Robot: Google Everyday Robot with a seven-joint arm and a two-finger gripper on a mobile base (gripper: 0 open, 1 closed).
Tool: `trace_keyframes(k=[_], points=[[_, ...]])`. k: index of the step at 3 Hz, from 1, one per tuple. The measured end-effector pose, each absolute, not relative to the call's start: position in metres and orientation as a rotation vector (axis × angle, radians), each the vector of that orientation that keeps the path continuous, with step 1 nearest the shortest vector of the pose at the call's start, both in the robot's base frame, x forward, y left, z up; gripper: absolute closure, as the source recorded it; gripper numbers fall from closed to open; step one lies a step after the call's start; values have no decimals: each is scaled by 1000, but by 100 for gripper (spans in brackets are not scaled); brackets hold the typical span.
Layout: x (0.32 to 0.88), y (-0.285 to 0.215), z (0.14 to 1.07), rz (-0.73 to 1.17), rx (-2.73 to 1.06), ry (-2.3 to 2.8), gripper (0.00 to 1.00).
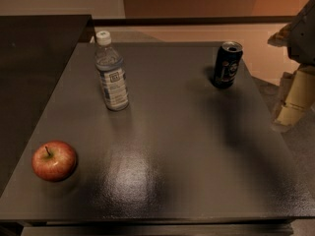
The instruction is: Move pepsi can near blue plastic bottle
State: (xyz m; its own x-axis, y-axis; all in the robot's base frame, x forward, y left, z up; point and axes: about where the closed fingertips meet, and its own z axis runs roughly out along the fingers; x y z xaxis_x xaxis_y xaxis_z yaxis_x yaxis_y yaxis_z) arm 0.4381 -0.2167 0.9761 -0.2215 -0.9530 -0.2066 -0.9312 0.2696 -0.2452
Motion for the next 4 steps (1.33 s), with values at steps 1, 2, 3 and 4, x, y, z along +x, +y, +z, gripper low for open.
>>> trace_keyframes(k=[1,2,3,4], points=[[438,-217,976,-98,-1725,2232,0],[445,-215,973,-77,-1680,2240,0],[469,-209,967,-28,-1583,2248,0],[508,-201,961,15,-1455,2259,0]])
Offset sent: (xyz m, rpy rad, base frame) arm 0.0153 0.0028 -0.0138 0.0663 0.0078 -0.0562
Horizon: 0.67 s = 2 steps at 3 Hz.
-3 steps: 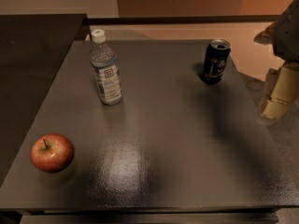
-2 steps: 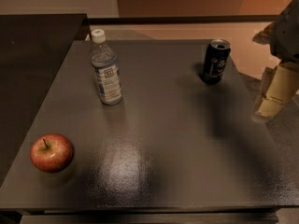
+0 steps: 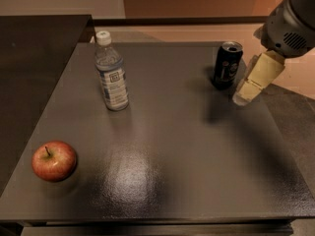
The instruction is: Move pepsi can near blue plastic bottle
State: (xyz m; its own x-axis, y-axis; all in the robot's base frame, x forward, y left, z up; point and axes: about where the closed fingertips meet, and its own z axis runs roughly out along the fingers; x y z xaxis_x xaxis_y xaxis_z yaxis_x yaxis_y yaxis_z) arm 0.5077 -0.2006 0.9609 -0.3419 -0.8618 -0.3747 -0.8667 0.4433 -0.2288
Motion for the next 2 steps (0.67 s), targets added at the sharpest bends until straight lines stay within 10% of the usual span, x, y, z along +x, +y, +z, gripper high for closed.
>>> trace_keyframes(k=[2], points=[[579,-210,950,41,-1206,2284,0]])
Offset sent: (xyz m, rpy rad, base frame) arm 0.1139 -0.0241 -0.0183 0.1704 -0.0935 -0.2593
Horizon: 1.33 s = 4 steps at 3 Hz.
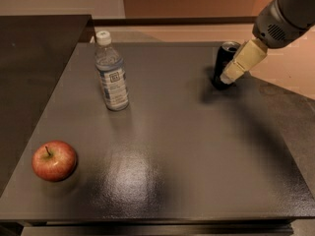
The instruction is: Move pepsi can near blue plastic bottle
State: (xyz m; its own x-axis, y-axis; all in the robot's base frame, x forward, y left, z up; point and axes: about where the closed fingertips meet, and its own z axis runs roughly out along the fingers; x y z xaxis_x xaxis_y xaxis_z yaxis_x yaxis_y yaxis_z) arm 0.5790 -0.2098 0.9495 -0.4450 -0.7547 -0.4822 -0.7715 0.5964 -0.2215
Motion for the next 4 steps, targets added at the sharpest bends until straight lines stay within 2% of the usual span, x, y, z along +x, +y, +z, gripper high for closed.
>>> trace_keyframes(k=[2,4], points=[[622,-223,931,123,-1110,2274,0],[634,-219,909,238,-1143,2248,0]])
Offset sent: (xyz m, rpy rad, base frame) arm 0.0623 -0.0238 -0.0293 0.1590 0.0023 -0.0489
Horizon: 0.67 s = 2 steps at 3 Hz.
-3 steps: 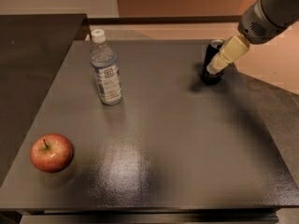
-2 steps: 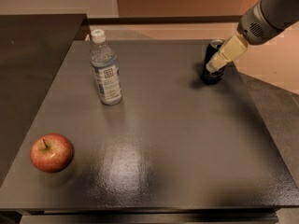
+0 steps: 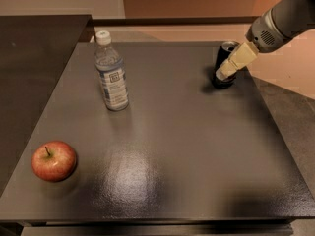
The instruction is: Move pepsi can near blue plastic bottle
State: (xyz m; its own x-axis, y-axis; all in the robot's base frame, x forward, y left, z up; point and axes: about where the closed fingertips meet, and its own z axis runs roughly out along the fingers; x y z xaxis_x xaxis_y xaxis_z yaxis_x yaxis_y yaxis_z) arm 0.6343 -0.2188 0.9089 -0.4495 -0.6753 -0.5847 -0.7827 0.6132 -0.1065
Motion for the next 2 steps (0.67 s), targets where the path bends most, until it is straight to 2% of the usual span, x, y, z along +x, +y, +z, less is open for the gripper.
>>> trace_keyframes(k=[1,2], points=[[638,-217,905,262,-1150,2236,15],[638,-216,905,285,-1158,2223,39]])
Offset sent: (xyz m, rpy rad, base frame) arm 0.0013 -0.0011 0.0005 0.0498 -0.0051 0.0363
